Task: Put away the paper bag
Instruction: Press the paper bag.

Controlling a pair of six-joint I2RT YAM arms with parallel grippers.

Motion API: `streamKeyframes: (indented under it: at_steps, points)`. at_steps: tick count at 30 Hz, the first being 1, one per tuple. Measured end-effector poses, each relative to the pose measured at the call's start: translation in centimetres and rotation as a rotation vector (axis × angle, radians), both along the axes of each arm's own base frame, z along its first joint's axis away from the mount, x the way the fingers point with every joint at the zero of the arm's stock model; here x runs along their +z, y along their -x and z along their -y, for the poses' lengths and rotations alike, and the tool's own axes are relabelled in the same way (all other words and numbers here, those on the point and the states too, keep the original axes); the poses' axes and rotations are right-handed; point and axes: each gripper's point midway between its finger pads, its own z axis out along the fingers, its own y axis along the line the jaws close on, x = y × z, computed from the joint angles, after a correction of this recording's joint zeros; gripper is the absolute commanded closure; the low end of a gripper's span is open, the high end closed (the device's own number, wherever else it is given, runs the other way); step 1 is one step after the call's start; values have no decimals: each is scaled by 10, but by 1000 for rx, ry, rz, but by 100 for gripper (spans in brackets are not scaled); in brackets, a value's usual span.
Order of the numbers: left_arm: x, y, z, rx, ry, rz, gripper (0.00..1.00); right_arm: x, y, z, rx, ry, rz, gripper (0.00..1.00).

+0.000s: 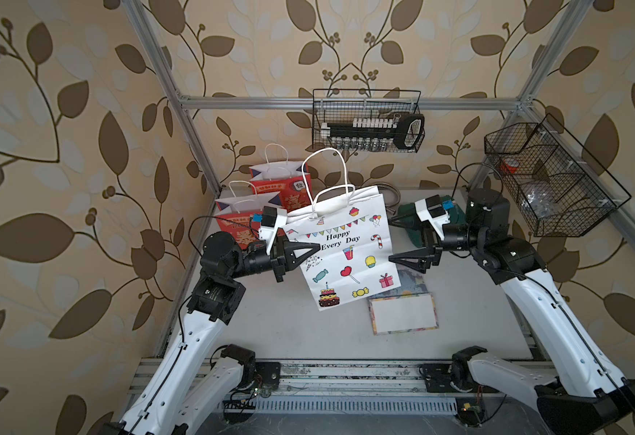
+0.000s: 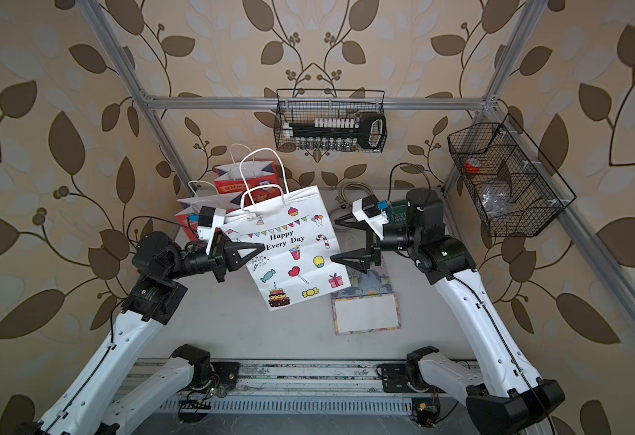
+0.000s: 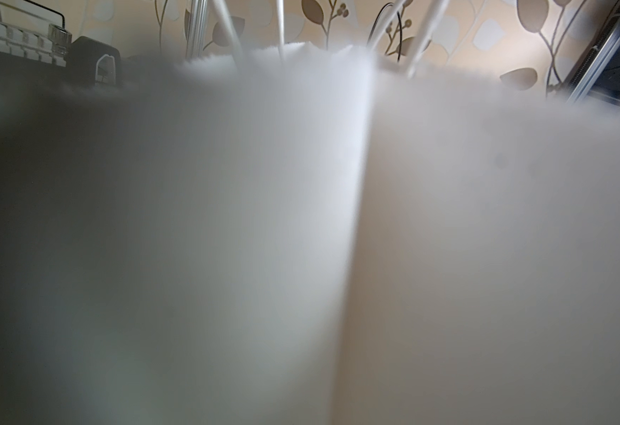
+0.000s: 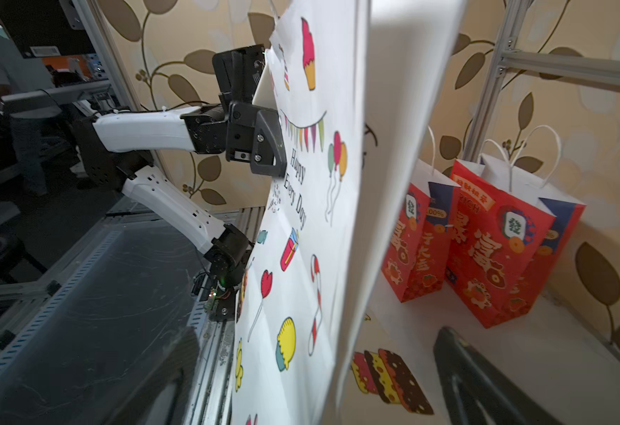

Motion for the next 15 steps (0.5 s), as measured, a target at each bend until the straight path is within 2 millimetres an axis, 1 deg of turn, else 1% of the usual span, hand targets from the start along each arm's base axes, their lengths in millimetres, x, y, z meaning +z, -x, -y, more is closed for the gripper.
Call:
streamKeyframes:
  at_steps: [2, 4, 6, 9, 10, 12, 14, 15]
  points:
    - [0, 5, 1, -25, -10, 6, 100, 4, 4, 1, 0, -7, 10, 3]
    - [-4, 8, 2, -46, -22, 1, 100, 6, 5, -3, 14, -18, -5, 4]
    - [-9, 10, 4, -64, -35, -10, 100, 5, 5, -10, 37, -22, -31, 6]
    - [-17, 10, 7, -90, -60, -33, 100, 2, 7, -30, 103, -17, -84, 12]
    - [-19, 10, 8, -96, -69, -41, 100, 3, 8, -37, 125, -16, -100, 17]
    - [-24, 9, 9, -108, -83, -53, 100, 5, 10, -47, 157, -17, -124, 32]
    - [-28, 9, 10, -116, -94, -67, 100, 10, 11, -54, 182, -28, -133, 58]
    - [-30, 9, 10, -117, -97, -69, 100, 13, 11, -55, 188, -34, -139, 68]
